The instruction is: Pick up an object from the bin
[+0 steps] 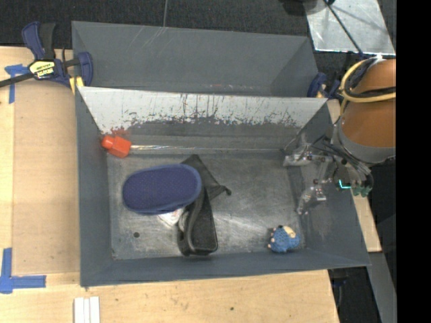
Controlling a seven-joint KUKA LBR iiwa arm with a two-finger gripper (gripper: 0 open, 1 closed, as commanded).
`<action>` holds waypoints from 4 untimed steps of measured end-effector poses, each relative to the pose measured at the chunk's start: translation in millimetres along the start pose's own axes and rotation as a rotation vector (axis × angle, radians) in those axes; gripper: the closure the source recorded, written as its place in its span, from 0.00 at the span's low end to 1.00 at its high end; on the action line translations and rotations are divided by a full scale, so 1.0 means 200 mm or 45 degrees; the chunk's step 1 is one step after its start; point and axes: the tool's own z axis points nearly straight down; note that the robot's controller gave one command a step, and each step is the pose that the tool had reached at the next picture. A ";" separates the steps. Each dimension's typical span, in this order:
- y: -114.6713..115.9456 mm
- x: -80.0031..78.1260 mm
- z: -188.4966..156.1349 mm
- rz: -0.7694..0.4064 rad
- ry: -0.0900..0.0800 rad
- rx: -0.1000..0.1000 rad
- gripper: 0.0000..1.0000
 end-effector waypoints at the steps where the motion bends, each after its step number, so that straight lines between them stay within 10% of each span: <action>1: 0.03 0.18 0.53 -0.624 -0.027 0.011 0.00; 2: 0.17 0.22 0.43 -1.252 -0.015 0.007 0.00; 3: 0.19 0.12 0.43 -1.470 -0.009 0.005 0.00; 4: 0.20 0.20 0.54 -1.961 -0.017 0.017 0.00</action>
Offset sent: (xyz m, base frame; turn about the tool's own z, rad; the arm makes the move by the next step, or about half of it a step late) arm -0.0457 0.0066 -0.1167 -0.4919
